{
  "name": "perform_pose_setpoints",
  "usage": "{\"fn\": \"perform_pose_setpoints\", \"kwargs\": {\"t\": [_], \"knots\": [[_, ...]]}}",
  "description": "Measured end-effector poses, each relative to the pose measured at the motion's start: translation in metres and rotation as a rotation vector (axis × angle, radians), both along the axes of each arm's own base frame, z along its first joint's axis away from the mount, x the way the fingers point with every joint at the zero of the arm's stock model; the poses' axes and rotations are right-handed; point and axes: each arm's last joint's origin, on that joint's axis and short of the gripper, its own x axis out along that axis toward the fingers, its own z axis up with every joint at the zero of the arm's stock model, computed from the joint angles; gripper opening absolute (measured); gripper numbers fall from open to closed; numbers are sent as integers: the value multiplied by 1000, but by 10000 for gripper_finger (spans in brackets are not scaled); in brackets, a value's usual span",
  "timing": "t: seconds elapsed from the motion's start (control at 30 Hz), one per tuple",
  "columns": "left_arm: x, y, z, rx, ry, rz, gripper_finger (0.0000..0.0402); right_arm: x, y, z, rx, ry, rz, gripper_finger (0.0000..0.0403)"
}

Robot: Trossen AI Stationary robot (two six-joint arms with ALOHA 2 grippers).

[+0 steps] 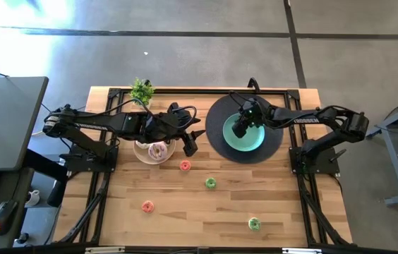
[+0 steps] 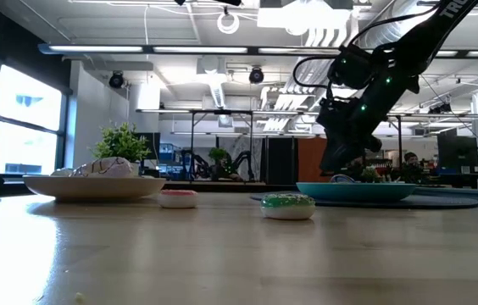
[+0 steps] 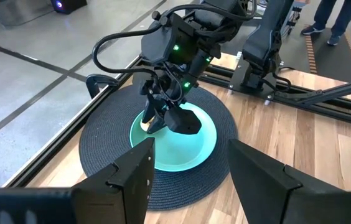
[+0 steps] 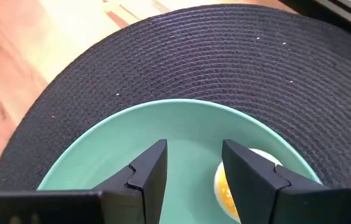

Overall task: Pick & Place donuts
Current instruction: Put the top small green donut on the blue plate

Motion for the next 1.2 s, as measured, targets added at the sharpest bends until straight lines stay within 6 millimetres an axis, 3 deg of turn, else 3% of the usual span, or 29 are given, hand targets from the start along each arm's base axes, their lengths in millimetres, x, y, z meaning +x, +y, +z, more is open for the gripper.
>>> {"fn": "perform_pose_setpoints", "kwargs": {"t": [0.37, 0.67, 0.87, 1.2], "knots": [[0, 0, 0, 0, 0, 0, 197, -9, 13, -1, 77, 109, 135, 149], [0, 0, 0, 0, 0, 0, 197, -7, 77, 29, 85, 49, 365, 149], [0, 0, 0, 0, 0, 0, 197, -2, 121, 32, 50, 46, 509, 149], [0, 0, 0, 0, 0, 0, 197, -1, 148, 32, 15, 35, 517, 149]]}}
